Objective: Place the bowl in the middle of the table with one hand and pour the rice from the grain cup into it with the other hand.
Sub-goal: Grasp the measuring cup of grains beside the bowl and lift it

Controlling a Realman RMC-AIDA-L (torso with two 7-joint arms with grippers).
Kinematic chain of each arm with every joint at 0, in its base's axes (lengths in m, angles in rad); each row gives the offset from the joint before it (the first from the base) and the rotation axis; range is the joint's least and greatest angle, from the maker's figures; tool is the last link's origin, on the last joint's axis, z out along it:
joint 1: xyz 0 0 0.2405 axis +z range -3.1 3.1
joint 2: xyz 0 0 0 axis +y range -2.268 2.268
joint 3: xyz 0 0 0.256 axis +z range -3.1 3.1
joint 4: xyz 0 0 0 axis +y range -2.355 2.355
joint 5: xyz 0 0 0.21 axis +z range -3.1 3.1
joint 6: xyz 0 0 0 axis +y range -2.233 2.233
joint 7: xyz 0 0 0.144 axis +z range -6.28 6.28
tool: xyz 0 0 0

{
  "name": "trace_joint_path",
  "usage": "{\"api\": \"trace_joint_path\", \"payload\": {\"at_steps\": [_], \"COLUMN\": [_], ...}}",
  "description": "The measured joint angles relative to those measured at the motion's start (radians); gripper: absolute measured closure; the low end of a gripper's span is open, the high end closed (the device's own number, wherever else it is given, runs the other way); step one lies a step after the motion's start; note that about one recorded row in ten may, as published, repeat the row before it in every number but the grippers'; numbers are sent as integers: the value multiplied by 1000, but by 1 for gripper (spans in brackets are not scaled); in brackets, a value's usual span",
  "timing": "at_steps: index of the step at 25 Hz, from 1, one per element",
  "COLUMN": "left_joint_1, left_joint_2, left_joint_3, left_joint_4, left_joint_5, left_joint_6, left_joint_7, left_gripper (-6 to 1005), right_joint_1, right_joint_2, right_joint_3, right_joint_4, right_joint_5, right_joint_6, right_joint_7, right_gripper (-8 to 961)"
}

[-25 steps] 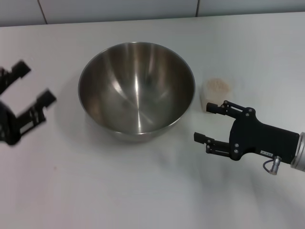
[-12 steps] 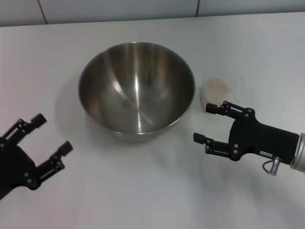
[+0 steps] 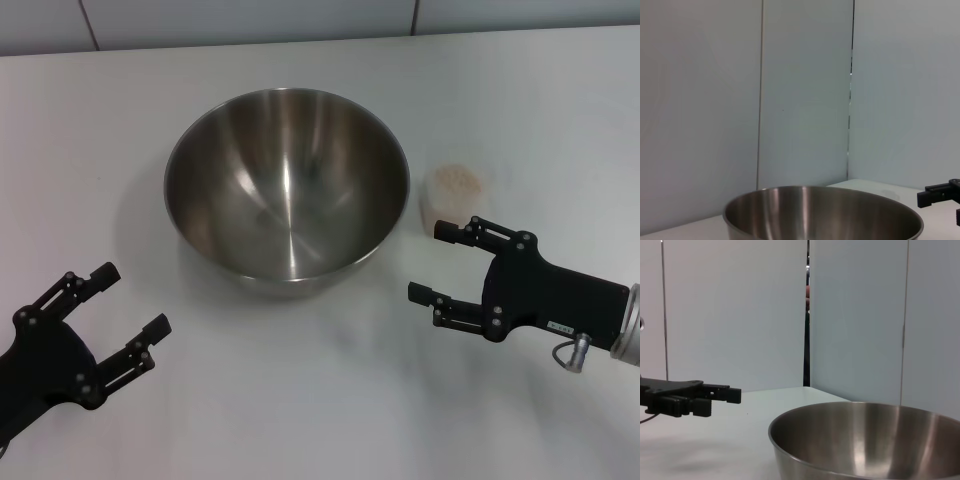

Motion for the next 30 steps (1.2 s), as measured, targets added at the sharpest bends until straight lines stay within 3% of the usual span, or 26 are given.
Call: {"api": "trace_joint_path", "payload": {"at_steps": [9,13,15,16,25,30], "left_joint_1": [-2,-2,-1,-1,-1,5], "left_joint_2": [0,-1,0,1,5,6], "left_joint_3": [-4,-7,-7,-7,-9,-9], "left_joint_4": [-5,-5,-5,-5,-4,-4], "left_joint_5": [0,0,-1,-1,-6,-7], "left_joint_6": [0,6,6,6,9,17], "left_joint_7": [0,-1,-4,-11,-14,-14], "left_gripper": [191,191,191,191,191,191], "right_joint_1": [-15,-136,-157,-190,-212,-205], "right_joint_2": [0,4,5,7,12,12], "right_joint_3": [0,1,1,2,2,2], "right_joint_4": [21,189,230,314,537,566], "right_joint_5": [20,243,298,411,760,860], "right_joint_6": [-4,-1,7,44,220,257], "right_joint_7": [-12,-208,-252,-327,-521,-577], "right_gripper": [174,175,175,175,176,177]}}
